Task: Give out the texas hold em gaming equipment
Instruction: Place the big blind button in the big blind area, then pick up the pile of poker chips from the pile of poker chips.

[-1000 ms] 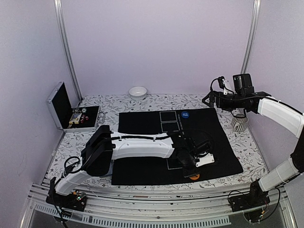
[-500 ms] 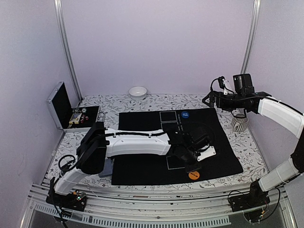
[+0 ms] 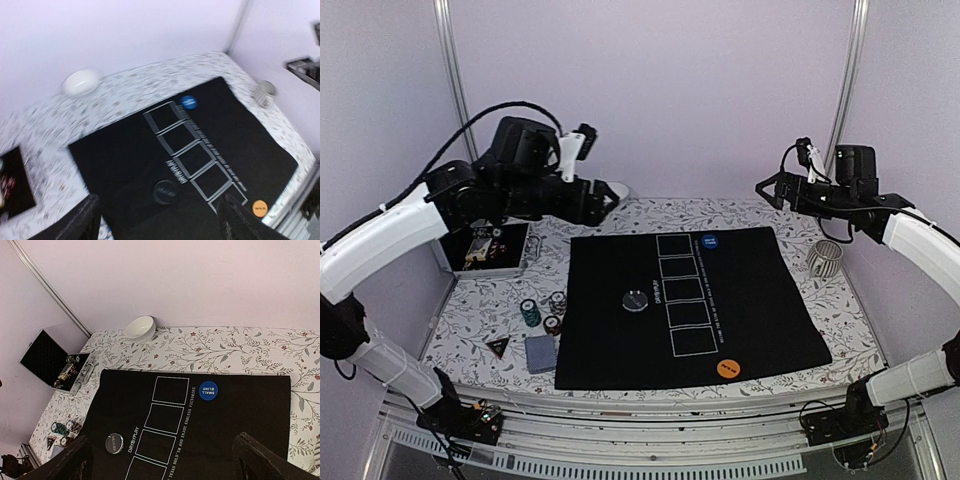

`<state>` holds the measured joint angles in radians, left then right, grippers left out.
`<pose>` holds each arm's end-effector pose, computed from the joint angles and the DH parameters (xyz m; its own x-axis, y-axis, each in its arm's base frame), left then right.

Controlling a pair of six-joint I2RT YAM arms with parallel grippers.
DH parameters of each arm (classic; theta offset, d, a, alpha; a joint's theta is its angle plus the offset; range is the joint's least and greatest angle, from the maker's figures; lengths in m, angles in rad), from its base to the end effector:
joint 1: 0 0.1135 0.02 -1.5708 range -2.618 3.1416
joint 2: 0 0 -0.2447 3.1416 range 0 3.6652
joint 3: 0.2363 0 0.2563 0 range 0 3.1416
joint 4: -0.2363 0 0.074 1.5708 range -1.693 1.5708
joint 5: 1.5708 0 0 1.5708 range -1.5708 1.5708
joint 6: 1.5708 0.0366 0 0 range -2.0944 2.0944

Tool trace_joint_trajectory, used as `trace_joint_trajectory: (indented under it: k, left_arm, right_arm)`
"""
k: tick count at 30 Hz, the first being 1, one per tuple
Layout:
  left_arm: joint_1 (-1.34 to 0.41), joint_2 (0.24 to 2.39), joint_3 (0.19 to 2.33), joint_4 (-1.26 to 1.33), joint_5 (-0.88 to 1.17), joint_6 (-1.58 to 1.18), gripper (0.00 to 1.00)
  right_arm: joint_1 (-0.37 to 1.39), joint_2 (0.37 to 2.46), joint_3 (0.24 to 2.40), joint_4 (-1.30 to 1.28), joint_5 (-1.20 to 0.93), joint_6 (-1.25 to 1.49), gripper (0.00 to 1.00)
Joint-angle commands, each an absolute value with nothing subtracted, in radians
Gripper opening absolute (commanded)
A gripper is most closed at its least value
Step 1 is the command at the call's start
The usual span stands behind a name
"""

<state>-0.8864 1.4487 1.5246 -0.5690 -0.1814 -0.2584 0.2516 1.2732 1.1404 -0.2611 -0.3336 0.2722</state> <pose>0.2144 -0.2523 0.3830 -0.4584 0.1642 -0.8734 0.5632 0.8139 -0.1425 0.2909 0.0871 0.3323 -0.5000 0.1338 -0.8556 -0.4087 0.8346 0.3693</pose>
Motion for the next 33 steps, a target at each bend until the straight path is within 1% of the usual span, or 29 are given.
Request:
trace_joint_trajectory:
  k: [1,2,4,7,10,12,18,24,30,32,33]
  left_arm:
    - [-0.715,1.314,1.363,-0.864,-0.372,-0.519,0.87]
    - [-0.693,1.277,1.327,-0.880,-0.391,-0.540,0.90]
    - [-0.617,1.215,1.255,-0.883,-0.383,-0.552,0.94]
    - [-0.514,1.164,1.153,-0.869,-0.303,-0.546,0.98]
    - [-0.388,1.176,1.080,-0.878,-0.194,-0.546,0.98]
    - [-0.336,1.202,1.047,-0.883,-0.158,-0.547,0.98]
    - [-0.338,1.263,0.962,-0.777,-0.092,-0.480,0.98]
    - [-0.393,1.324,0.916,-0.659,-0.064,-0.427,0.98]
    - [-0.437,1.454,0.925,-0.626,-0.107,-0.382,0.98]
    - [-0.437,1.501,0.930,-0.636,-0.140,-0.379,0.96]
    - [-0.437,1.525,0.934,-0.650,-0.160,-0.383,0.93]
  right_arm:
    - [0.243,1.289,1.123,-0.221,-0.387,0.264,0.99]
    - [0.242,1.298,1.124,-0.215,-0.396,0.264,0.99]
    - [0.244,1.316,1.131,-0.209,-0.446,0.267,0.99]
    - [0.243,1.338,1.146,-0.209,-0.514,0.268,0.99]
    - [0.243,1.337,1.143,-0.207,-0.538,0.273,0.99]
    - [0.244,1.329,1.133,-0.203,-0.537,0.280,0.99]
    - [0.243,1.319,1.100,-0.199,-0.525,0.300,0.99]
    - [0.244,1.341,1.091,-0.198,-0.527,0.321,0.99]
    - [0.244,1.363,1.097,-0.197,-0.535,0.334,0.99]
    - [0.244,1.365,1.097,-0.198,-0.532,0.340,0.99]
    - [0.244,1.364,1.096,-0.199,-0.530,0.342,0.99]
